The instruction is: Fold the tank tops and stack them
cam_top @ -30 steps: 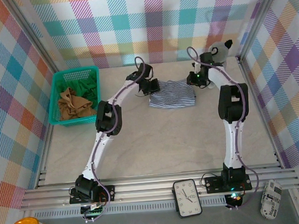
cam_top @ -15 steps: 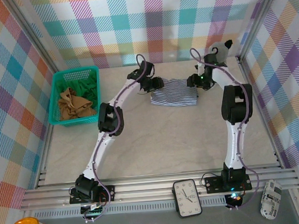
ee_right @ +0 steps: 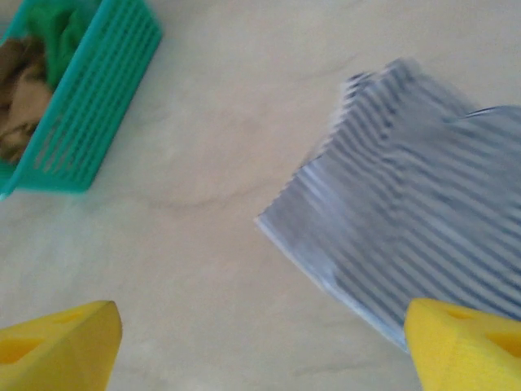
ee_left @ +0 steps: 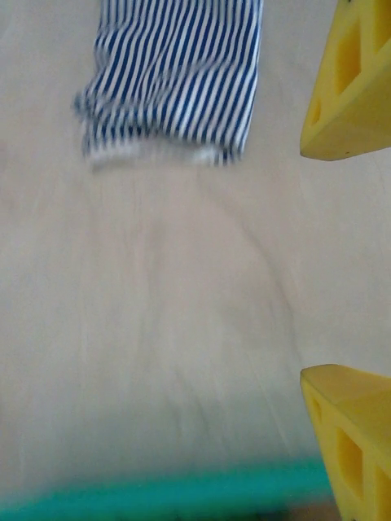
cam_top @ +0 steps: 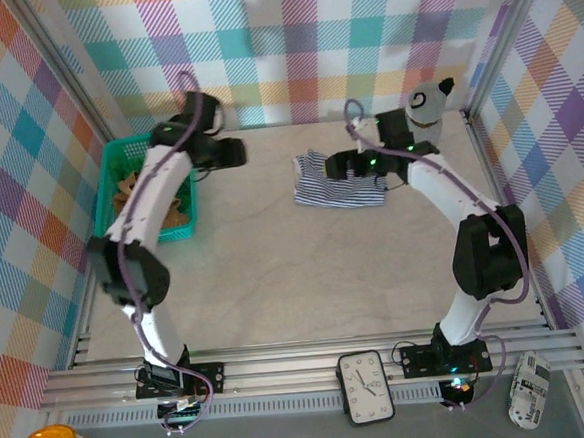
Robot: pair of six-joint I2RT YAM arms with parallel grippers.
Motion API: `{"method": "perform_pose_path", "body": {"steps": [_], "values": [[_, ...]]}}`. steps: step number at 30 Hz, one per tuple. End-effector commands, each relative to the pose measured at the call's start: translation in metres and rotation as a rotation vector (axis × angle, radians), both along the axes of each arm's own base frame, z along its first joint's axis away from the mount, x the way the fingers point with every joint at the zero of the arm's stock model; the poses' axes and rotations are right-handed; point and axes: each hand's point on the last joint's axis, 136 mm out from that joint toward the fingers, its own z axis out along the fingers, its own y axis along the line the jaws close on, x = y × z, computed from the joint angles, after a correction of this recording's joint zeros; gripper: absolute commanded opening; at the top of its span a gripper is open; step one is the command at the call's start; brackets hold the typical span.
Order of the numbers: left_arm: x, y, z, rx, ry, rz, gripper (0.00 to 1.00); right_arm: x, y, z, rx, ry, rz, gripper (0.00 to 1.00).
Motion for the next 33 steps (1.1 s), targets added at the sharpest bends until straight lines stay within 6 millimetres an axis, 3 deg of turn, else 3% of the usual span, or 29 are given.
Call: {"method": "perform_pose_path", "body": {"steps": [1,4,7,11,18,22,24,25,26,27,33], "values": [[-0.035,0.083,-0.025,0.129,0.119,0.147,0.67,-0.028,0.035,0.010,0.065,-0.015,0.103,0.98],[-0.051,0.133,-0.033,0.146,0.154,0.263,0.67,-0.049,0.062,0.010,0.082,-0.011,0.159,0.99],[-0.057,0.165,-0.056,0.156,0.199,0.334,0.67,-0.062,0.079,0.009,0.095,0.010,0.186,0.99],[-0.050,0.189,-0.085,0.148,0.215,0.387,0.65,-0.072,0.093,0.005,0.089,0.041,0.201,0.99],[-0.023,0.223,-0.127,0.171,0.243,0.435,0.60,-0.073,0.090,0.005,0.063,0.039,0.182,0.99],[-0.002,0.228,-0.132,0.157,0.220,0.427,0.45,-0.075,0.085,0.005,0.035,0.028,0.175,0.99],[0.005,0.230,-0.132,0.153,0.223,0.420,0.23,-0.077,0.082,0.006,0.028,0.024,0.172,0.99],[0.006,0.227,-0.129,0.138,0.238,0.415,0.04,-0.078,0.081,0.007,0.025,0.020,0.170,0.99],[0.007,0.221,-0.121,0.110,0.238,0.408,0.00,-0.078,0.079,0.007,0.019,0.017,0.167,0.99],[0.006,0.217,-0.109,0.105,0.217,0.407,0.00,-0.078,0.077,0.006,0.015,0.016,0.163,0.99],[-0.008,0.179,0.005,0.056,0.034,0.353,0.00,-0.076,0.078,0.015,0.076,0.005,0.163,0.99]]}}
